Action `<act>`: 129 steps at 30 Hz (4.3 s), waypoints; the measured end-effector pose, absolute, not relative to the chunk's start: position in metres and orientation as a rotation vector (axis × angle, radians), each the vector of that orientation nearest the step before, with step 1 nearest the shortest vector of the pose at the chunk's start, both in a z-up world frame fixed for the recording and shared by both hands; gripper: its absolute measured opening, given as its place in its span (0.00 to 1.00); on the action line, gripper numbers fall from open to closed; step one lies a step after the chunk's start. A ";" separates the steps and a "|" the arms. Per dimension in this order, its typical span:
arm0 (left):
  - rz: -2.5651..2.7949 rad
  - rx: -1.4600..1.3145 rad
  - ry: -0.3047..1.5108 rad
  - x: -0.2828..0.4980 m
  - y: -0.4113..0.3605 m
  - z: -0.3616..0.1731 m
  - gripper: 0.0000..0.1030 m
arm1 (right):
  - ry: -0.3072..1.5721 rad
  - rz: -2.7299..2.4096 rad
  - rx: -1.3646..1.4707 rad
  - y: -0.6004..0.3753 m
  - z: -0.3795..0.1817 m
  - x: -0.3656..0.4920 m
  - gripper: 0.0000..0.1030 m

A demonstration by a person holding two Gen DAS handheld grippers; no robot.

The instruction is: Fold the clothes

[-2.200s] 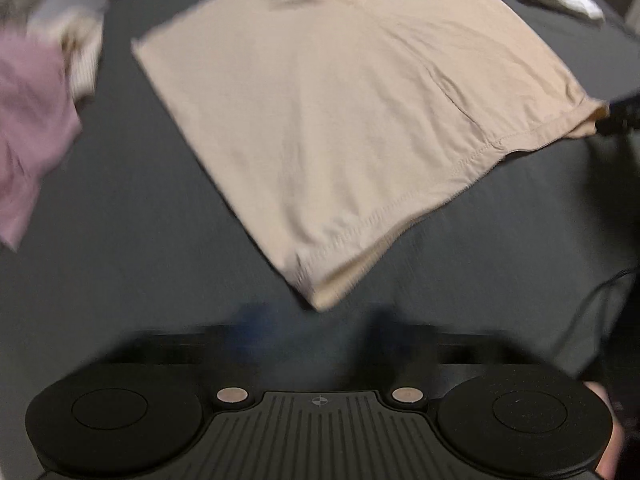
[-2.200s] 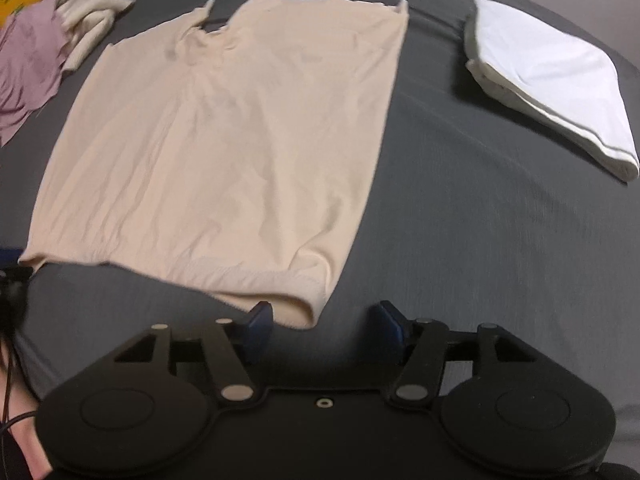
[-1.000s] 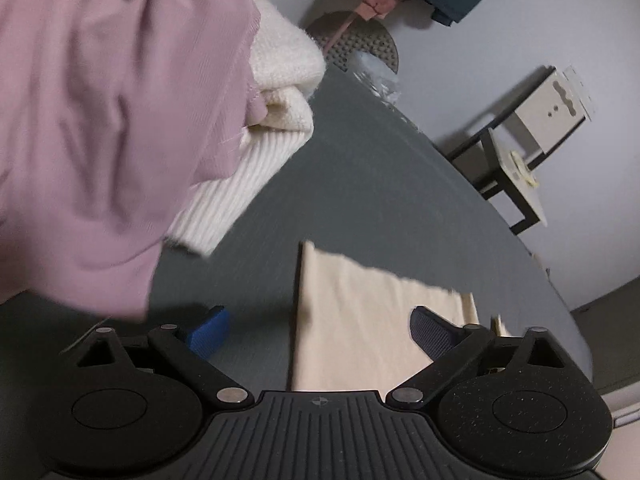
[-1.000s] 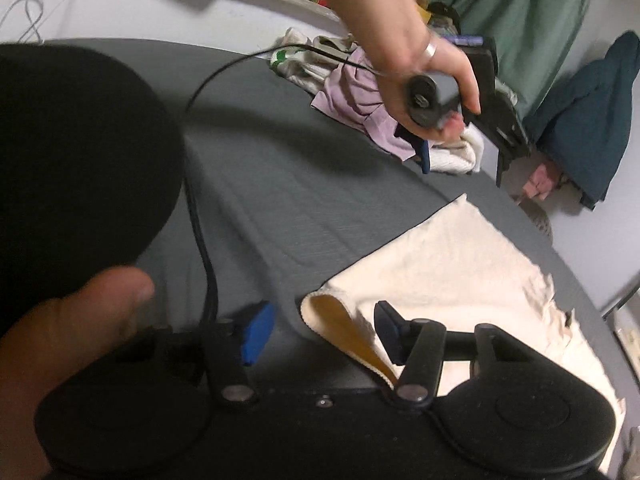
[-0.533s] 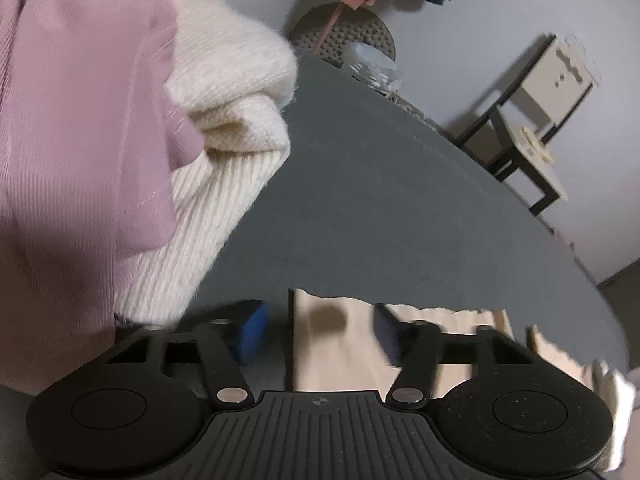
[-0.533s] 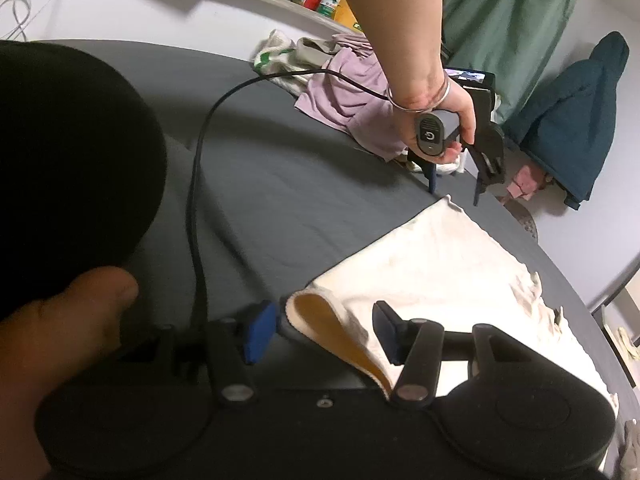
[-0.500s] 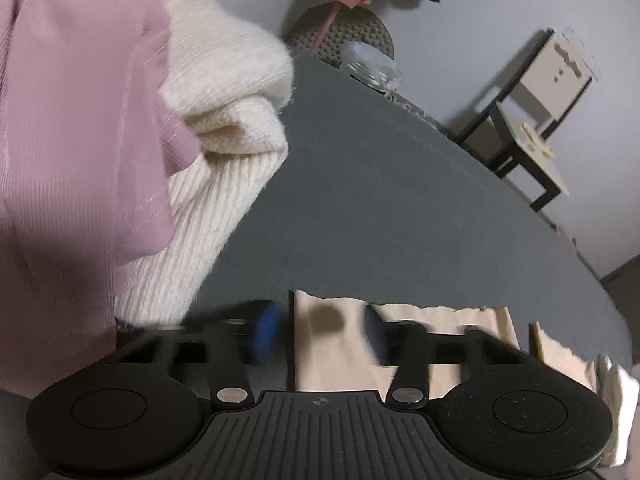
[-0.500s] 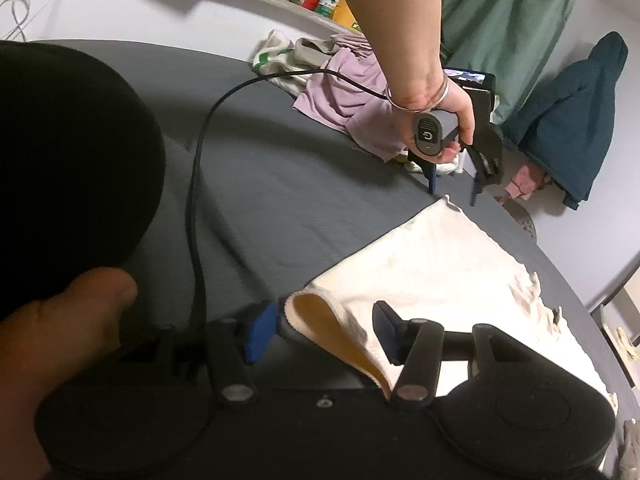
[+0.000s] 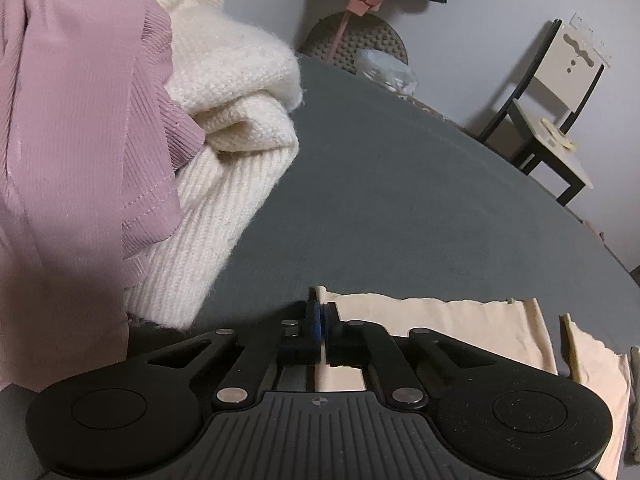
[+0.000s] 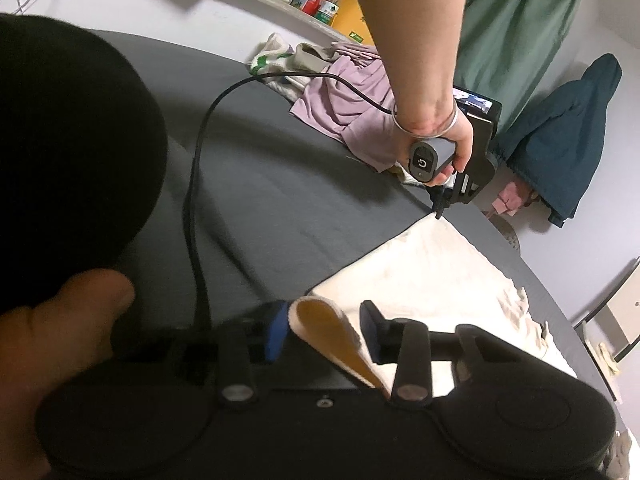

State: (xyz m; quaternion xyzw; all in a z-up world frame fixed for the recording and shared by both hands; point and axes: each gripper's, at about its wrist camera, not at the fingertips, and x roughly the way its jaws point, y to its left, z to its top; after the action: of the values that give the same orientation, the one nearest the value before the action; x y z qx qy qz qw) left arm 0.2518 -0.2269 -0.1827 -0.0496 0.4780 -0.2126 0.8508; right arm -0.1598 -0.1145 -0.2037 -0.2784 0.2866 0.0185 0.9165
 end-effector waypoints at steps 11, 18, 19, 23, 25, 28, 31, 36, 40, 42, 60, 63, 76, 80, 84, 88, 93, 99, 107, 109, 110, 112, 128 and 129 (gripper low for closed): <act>-0.438 -0.095 0.976 0.240 -0.223 -0.174 0.01 | 0.580 0.026 -0.546 -0.113 -0.200 -0.157 0.04; -0.461 -0.099 0.940 0.230 -0.245 -0.146 0.01 | 0.516 -0.026 -0.388 -0.137 -0.154 -0.170 0.04; -0.478 -0.091 0.931 0.228 -0.252 -0.139 0.01 | 0.516 -0.033 -0.344 -0.145 -0.147 -0.173 0.04; -0.547 -0.061 0.900 0.214 -0.285 -0.109 0.01 | 0.519 -0.065 -0.181 -0.177 -0.122 -0.188 0.04; -0.579 -0.048 0.892 0.206 -0.306 -0.097 0.01 | 0.524 -0.095 -0.068 -0.197 -0.112 -0.197 0.04; -0.613 -0.021 0.895 0.191 -0.333 -0.082 0.01 | 0.536 -0.139 0.130 -0.231 -0.105 -0.208 0.04; -0.587 -0.041 0.993 0.185 -0.340 -0.081 0.02 | 0.537 -0.144 0.208 -0.254 -0.110 -0.214 0.04; -0.517 0.001 1.062 0.178 -0.315 -0.101 0.14 | 0.568 -0.113 0.179 -0.250 -0.128 -0.208 0.04; -0.489 0.065 1.011 0.170 -0.297 -0.113 0.88 | 0.596 -0.085 0.167 -0.235 -0.137 -0.197 0.04; -0.492 0.123 0.990 0.164 -0.299 -0.116 0.88 | 0.607 -0.071 0.163 -0.229 -0.139 -0.194 0.04; -0.364 0.459 0.973 0.149 -0.354 -0.140 0.36 | 0.627 -0.052 0.164 -0.223 -0.141 -0.193 0.05; -0.357 0.505 0.953 0.144 -0.360 -0.143 0.36 | 0.628 -0.053 0.169 -0.224 -0.141 -0.193 0.05; -0.311 0.630 0.937 0.140 -0.375 -0.148 0.08 | 0.627 -0.057 0.155 -0.221 -0.140 -0.192 0.05; -0.299 0.677 0.938 0.136 -0.383 -0.150 0.08 | 0.632 -0.059 0.157 -0.220 -0.140 -0.191 0.05; -0.309 0.678 0.927 0.137 -0.385 -0.150 0.08 | 0.630 -0.061 0.153 -0.219 -0.140 -0.191 0.05; -0.301 0.637 0.926 0.136 -0.381 -0.149 0.00 | 0.628 -0.064 0.151 -0.219 -0.139 -0.191 0.05; -0.248 0.586 0.856 0.141 -0.368 -0.137 0.00 | 0.626 -0.076 0.145 -0.221 -0.139 -0.193 0.05; -0.293 0.441 0.814 0.145 -0.352 -0.099 0.00 | 0.595 -0.115 0.104 -0.224 -0.134 -0.202 0.05; -0.474 0.326 0.769 0.125 -0.391 -0.054 0.00 | 0.519 -0.213 0.291 -0.269 -0.112 -0.236 0.04; -0.522 0.314 0.758 0.117 -0.408 -0.047 0.00 | 0.498 -0.247 0.330 -0.285 -0.106 -0.245 0.04; -0.545 0.309 0.756 0.111 -0.419 -0.047 0.00 | 0.491 -0.270 0.352 -0.293 -0.104 -0.251 0.04; -0.588 0.299 0.757 0.100 -0.441 -0.047 0.00 | 0.504 -0.296 0.395 -0.308 -0.106 -0.259 0.04; -0.805 0.378 0.821 0.021 -0.579 -0.095 0.00 | 0.697 -0.446 0.585 -0.386 -0.135 -0.299 0.04; -0.810 0.382 0.824 0.019 -0.583 -0.097 0.00 | 0.700 -0.441 0.605 -0.389 -0.136 -0.301 0.04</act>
State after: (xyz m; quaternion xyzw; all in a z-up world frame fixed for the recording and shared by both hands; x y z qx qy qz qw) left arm 0.0189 -0.5829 -0.0973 0.1794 0.3871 -0.3804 0.8205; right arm -0.3008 -0.3887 -0.1365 0.2893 0.3349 -0.2112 0.8715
